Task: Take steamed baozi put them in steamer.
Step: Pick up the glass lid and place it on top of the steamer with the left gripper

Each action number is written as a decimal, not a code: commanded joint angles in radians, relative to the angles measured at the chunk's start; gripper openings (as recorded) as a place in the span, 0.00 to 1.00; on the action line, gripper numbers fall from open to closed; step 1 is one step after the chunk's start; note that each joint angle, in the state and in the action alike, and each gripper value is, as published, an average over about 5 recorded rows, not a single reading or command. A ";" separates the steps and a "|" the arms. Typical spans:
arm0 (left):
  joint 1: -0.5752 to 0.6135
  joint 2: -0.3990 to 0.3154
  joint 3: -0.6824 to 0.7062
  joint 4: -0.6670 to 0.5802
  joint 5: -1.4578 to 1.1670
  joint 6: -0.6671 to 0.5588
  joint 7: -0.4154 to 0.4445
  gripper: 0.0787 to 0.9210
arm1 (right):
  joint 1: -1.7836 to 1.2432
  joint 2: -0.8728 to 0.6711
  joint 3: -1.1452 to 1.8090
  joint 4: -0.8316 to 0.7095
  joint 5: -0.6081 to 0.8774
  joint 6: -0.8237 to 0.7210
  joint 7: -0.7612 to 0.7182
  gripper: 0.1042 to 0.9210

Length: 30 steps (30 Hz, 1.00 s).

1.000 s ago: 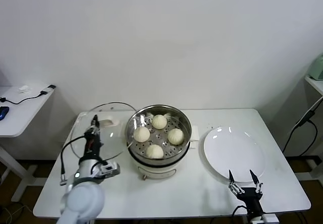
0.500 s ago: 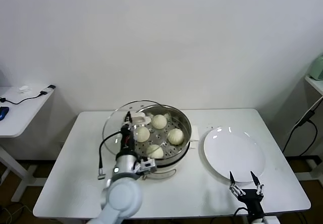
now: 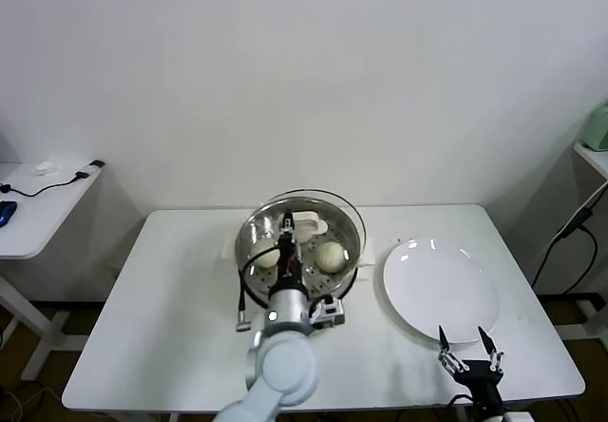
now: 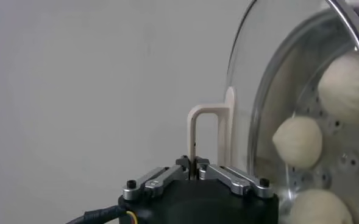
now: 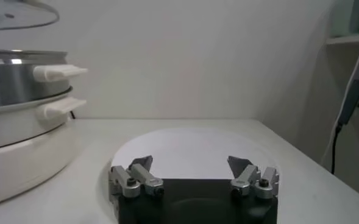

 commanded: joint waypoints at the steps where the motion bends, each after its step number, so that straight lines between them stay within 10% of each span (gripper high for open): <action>1: -0.012 -0.077 0.034 0.080 0.048 0.028 -0.005 0.07 | -0.007 0.003 0.001 0.007 0.014 0.007 0.001 0.88; 30: -0.005 -0.048 -0.049 0.160 0.042 0.005 -0.081 0.07 | -0.022 0.014 -0.007 0.012 0.008 0.029 -0.006 0.88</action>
